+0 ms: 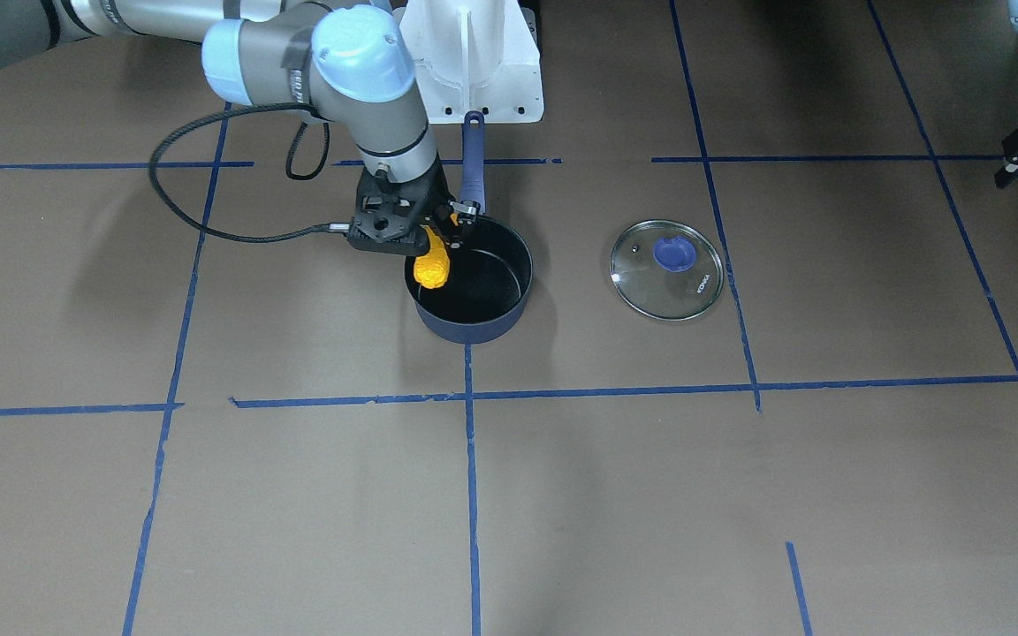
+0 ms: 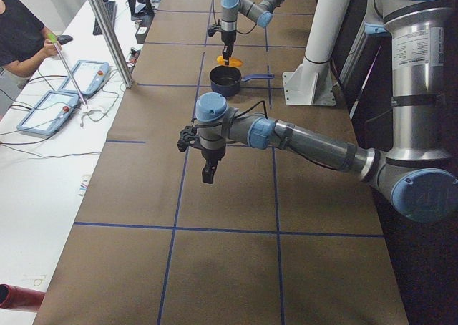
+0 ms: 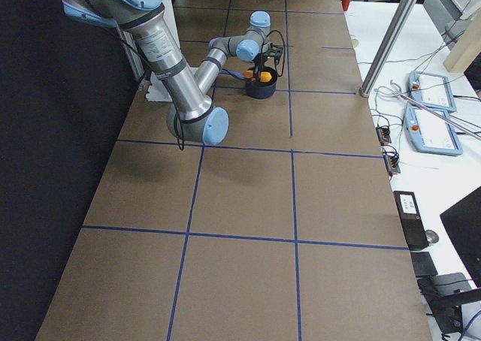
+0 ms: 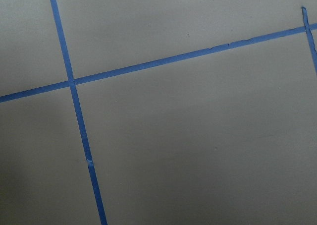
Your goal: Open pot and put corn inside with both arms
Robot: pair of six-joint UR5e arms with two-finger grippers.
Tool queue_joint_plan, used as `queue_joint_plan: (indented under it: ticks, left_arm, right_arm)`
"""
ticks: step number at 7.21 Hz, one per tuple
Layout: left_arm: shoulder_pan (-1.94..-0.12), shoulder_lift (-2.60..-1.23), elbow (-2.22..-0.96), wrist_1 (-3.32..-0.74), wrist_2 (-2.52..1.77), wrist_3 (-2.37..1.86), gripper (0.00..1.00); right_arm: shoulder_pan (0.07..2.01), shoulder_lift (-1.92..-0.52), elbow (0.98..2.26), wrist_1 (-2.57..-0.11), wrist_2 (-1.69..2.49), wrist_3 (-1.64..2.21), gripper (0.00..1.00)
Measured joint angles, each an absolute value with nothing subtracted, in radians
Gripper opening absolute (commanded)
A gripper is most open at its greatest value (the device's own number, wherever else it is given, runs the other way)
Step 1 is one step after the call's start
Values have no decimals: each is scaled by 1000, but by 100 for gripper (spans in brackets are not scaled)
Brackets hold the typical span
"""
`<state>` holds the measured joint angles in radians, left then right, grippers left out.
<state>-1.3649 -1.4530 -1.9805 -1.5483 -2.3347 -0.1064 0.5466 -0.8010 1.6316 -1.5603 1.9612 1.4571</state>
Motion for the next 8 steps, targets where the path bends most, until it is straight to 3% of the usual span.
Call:
queue_joint_plan:
  ticks: [2,3,4,8]
  left_arm:
    - [-1365,-1453,-1979,-1548,-2334,-108,100]
    - [-1366,-1452,-1978,-1548,-2333,-109,100]
    - [-1366,-1452,-1978,-1548,-2333,-111,100]
    - [-1365,-1450,-1974,-1548,-2334,-111,100]
  right_arm:
    - [544,-754,1574,-1556,1960,1458,0]
    - [543,-744,1562,-1556,1959,1456,27]
    - [543,-740,1557,-1555,1959,1453,99]
    - [609,-787,1588,-1557,2015,1409,100]
